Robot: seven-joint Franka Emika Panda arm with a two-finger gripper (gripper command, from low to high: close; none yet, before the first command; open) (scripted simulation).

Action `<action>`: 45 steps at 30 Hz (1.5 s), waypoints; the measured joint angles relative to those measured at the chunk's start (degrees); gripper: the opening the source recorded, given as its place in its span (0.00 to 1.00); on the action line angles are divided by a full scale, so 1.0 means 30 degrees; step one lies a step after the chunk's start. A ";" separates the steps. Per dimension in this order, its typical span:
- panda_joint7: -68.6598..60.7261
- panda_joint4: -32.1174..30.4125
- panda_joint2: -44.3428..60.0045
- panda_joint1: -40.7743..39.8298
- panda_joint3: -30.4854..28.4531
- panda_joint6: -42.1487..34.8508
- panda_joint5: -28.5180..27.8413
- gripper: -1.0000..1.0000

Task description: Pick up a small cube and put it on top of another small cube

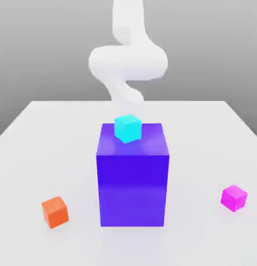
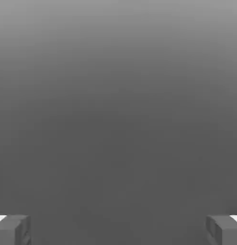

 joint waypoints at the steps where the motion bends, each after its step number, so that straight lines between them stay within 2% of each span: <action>1: 0.0038 -0.0280 0.0747 0.0315 0.0273 0.0390 0.0180 0.50; 10: 0.0803 -0.2639 0.6938 0.2830 0.3122 0.3704 0.1022 0.50; 16: 0.2215 -0.4211 1.1104 0.4245 0.5306 0.5939 0.0311 0.50; 22: 0.5179 -0.5748 1.5486 0.6692 0.6138 0.8084 -0.2549 0.50; 28: 0.8024 -0.5350 1.9704 0.9337 0.3333 1.0974 -0.6077 0.50; 29: 0.8347 -0.5207 2.0318 0.9762 0.2818 1.1447 -0.6487 0.00; 36: 0.8402 -0.5186 2.0438 0.9916 0.2664 1.1575 -0.6543 0.00; 42: 0.5849 -0.5901 1.6921 0.8438 0.4797 0.8836 -0.3352 0.00; 45: 0.3704 -0.4256 1.7322 0.7769 0.4882 0.7562 -0.3174 0.00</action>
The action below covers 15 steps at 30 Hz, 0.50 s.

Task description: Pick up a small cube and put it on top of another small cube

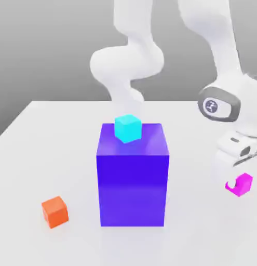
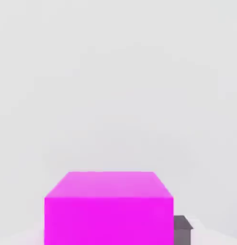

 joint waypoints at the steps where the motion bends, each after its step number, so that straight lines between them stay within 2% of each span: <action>1: -0.0759 0.0664 0.0270 -0.0232 -0.0016 -0.0410 -0.0032 0.00; 15: -1.1433 1.0117 0.4616 -0.3518 -0.0185 -0.5736 -0.0648 0.00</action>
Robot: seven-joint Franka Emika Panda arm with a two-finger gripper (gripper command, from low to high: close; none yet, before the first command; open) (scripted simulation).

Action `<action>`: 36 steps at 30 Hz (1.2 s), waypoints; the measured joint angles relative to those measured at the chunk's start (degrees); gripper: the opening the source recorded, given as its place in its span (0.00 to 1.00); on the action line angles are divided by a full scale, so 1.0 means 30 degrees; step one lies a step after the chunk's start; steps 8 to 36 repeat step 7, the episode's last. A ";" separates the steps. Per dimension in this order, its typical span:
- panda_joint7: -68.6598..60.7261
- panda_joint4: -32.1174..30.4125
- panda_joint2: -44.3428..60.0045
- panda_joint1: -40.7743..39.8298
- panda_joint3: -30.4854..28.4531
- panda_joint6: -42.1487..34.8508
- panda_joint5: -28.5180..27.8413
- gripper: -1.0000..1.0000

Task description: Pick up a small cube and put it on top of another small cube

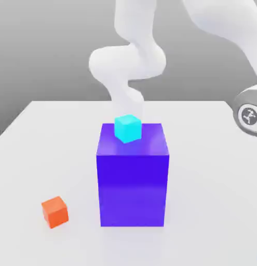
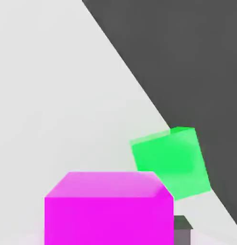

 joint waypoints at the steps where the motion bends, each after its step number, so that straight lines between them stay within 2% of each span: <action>1: -0.0147 0.0266 0.0564 0.0023 -0.0137 0.0282 -0.0191 0.00; 3: -0.0045 0.0534 0.1844 0.0247 -0.0516 0.1271 -0.0654 0.00; 4: 0.0012 0.0593 0.2235 0.0336 -0.0646 0.1600 -0.0791 1.00; 36: 0.0012 0.0593 0.2235 0.0336 -0.0646 0.1600 -0.0790 1.00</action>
